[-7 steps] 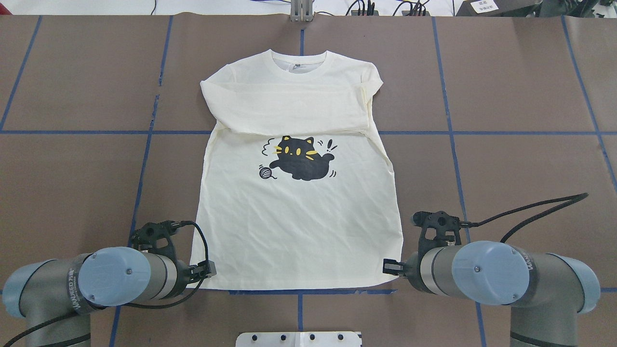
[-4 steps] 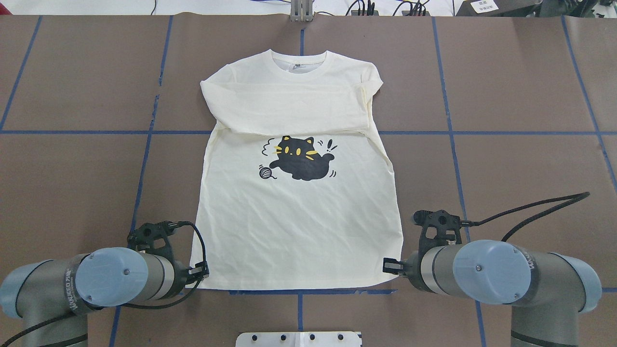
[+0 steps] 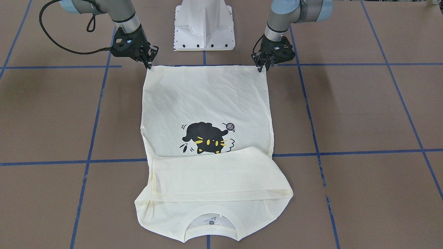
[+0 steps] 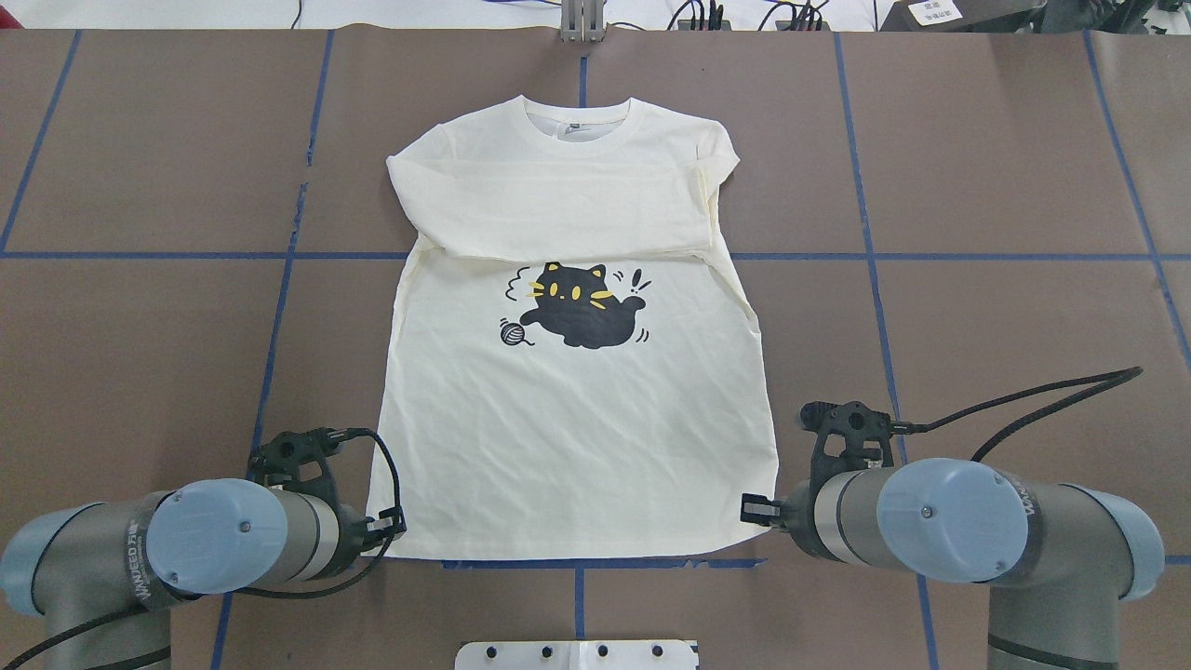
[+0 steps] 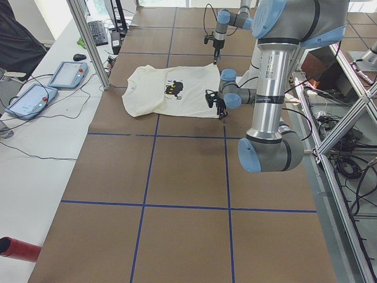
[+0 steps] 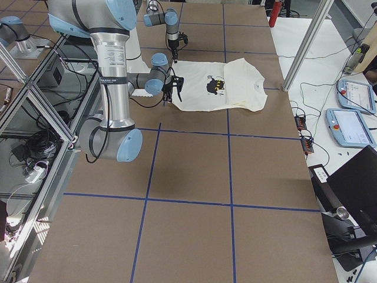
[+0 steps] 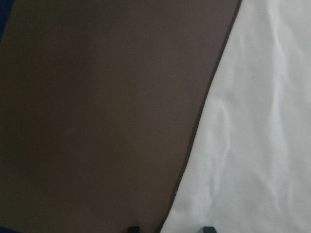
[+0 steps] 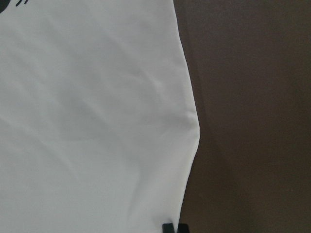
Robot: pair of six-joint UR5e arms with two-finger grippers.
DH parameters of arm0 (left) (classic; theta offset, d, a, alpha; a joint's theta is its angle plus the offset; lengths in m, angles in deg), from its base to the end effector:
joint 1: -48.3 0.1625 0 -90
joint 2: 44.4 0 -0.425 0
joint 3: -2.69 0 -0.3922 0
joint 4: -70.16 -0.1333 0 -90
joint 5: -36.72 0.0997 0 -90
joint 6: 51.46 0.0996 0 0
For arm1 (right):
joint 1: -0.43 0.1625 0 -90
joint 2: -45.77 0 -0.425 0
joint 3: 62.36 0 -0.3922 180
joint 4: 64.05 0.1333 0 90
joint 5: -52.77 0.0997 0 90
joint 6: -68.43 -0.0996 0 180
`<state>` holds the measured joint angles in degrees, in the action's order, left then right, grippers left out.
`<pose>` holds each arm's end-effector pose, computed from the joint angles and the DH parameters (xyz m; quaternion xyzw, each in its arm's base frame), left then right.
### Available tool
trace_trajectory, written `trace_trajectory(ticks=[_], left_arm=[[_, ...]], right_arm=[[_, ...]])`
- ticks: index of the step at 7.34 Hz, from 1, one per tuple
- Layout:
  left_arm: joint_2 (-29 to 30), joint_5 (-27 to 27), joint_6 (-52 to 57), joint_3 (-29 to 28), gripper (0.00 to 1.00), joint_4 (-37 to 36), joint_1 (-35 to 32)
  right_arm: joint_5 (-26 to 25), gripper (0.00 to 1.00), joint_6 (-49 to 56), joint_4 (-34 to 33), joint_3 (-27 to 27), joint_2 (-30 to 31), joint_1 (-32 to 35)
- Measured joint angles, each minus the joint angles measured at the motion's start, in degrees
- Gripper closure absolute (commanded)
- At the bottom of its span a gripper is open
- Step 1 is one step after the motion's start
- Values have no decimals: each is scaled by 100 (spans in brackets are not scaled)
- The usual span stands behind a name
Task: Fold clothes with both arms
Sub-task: 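Grasp both hem corners nearest the robot with the left and right grippers, then lift the hem with both grippers and fold it toward the collar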
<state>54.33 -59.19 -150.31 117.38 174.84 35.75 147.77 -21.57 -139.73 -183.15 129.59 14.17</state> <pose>0.4927 -0.2357 0.3585 -0.0339 0.4083 -0.1487 0.9000 -0.4550 -0.2395 0.3334 0.0127 -0.4340 0.0890 0.8964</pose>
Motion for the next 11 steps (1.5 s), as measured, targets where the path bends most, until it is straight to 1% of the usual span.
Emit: trace_trajectory(ticks=[1,2,4,6,8,11], left_arm=[[5,2,-15,1,92,0,3],[6,4,-70,4,100,0,11],[6,57,-282,24,100,0,19],[-9,80,-323,255,100,-73,21],[2,94,-300,801,100,-533,259],[12,99,56,1757,100,-1332,693]], right_arm=[[1,100,0,0,-7,-2,3],[1,100,0,0,-10,-4,5],[13,100,0,0,-44,-4,12],[71,100,0,-3,-221,69,41],[271,100,0,-9,-547,325,109],[818,100,0,-9,-1127,784,135]])
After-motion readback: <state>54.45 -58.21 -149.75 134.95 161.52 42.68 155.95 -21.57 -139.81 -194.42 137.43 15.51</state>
